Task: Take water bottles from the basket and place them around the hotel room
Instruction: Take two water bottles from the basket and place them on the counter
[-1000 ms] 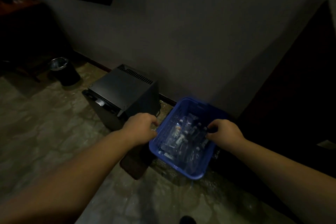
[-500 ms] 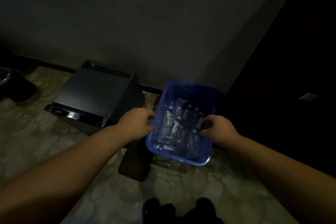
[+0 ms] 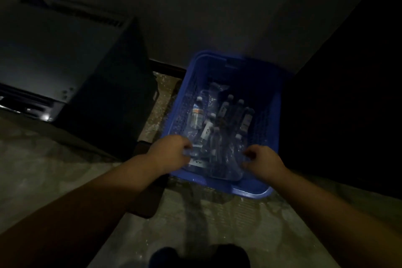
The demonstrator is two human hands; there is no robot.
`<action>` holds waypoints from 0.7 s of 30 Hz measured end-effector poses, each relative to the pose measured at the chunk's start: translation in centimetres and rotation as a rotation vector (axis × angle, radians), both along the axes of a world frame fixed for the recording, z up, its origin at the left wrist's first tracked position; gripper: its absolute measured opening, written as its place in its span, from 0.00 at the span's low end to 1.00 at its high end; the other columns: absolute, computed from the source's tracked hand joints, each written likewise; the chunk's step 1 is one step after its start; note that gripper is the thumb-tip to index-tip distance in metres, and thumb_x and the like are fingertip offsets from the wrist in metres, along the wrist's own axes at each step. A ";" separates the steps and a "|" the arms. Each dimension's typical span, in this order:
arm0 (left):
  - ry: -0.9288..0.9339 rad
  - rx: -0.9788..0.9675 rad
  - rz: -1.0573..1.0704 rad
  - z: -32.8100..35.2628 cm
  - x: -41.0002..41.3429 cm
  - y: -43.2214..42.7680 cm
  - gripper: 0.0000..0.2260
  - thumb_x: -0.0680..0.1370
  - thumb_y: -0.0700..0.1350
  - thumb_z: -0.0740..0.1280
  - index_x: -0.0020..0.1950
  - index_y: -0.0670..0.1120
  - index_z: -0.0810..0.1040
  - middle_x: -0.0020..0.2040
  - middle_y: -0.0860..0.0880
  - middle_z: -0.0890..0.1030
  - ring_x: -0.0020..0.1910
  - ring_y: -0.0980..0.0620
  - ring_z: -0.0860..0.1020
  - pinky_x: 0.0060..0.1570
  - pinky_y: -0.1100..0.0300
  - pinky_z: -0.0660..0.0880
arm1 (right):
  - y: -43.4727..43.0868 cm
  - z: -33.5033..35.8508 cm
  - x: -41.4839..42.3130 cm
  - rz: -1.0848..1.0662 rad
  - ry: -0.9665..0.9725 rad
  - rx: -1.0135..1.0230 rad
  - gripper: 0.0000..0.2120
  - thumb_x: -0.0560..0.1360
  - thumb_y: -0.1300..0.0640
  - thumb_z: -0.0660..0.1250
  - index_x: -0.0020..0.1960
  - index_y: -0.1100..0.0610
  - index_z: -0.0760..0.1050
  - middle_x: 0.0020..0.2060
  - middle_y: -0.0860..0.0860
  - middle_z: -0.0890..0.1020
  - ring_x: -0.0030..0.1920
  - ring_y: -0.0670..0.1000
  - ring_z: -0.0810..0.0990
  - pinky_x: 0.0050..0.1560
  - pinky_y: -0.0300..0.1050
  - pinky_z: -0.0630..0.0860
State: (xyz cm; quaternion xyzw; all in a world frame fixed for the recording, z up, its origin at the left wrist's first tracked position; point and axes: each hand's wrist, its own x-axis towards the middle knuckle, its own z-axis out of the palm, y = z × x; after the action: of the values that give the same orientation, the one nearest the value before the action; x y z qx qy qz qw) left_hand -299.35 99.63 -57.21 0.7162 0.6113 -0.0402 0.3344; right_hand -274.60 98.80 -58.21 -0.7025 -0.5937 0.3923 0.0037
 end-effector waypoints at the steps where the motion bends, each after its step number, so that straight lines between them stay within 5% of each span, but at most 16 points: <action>1: -0.023 0.030 0.062 -3.0 0.0 0.8 0.14 0.73 0.47 0.69 0.58 0.46 0.78 0.57 0.46 0.80 0.54 0.49 0.78 0.51 0.61 0.72 | 0.7 -3.1 0.0 -0.032 0.024 -0.003 0.15 0.70 0.59 0.71 0.57 0.60 0.78 0.54 0.57 0.81 0.53 0.54 0.79 0.48 0.40 0.72; 4: -0.015 0.064 0.078 -11.0 0.0 3.2 0.16 0.73 0.47 0.69 0.60 0.45 0.78 0.58 0.46 0.80 0.56 0.49 0.78 0.49 0.63 0.69 | 3.0 -11.1 -0.2 -0.079 0.051 0.003 0.15 0.71 0.59 0.71 0.57 0.61 0.77 0.58 0.59 0.79 0.54 0.57 0.78 0.54 0.48 0.76; 9: 0.088 0.039 -0.030 -19.1 0.7 6.7 0.18 0.73 0.47 0.68 0.63 0.46 0.76 0.61 0.45 0.78 0.59 0.47 0.76 0.56 0.56 0.74 | 5.7 -19.9 -1.6 -0.040 0.068 0.060 0.20 0.68 0.57 0.73 0.59 0.58 0.77 0.58 0.55 0.79 0.53 0.53 0.78 0.47 0.38 0.71; 12: 0.093 0.019 -0.045 -20.6 1.8 6.9 0.18 0.73 0.47 0.68 0.62 0.46 0.76 0.61 0.45 0.78 0.58 0.46 0.76 0.56 0.54 0.75 | 5.8 -21.9 -1.8 -0.042 0.096 0.051 0.17 0.69 0.58 0.73 0.56 0.59 0.78 0.50 0.53 0.79 0.49 0.50 0.77 0.37 0.33 0.69; 21: 0.153 -0.091 -0.056 -23.5 3.1 7.7 0.13 0.73 0.44 0.67 0.56 0.43 0.79 0.53 0.45 0.81 0.51 0.47 0.79 0.47 0.57 0.75 | 7.0 -26.0 -1.7 -0.014 0.036 -0.051 0.14 0.72 0.55 0.70 0.56 0.58 0.75 0.51 0.51 0.78 0.49 0.50 0.76 0.41 0.37 0.71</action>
State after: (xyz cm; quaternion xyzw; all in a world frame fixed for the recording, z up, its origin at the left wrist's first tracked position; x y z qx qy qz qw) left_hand -296.22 107.34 -80.73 0.7119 0.6122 -0.1319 0.3179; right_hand -276.33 105.75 -84.25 -0.6992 -0.5787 0.4198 -0.0008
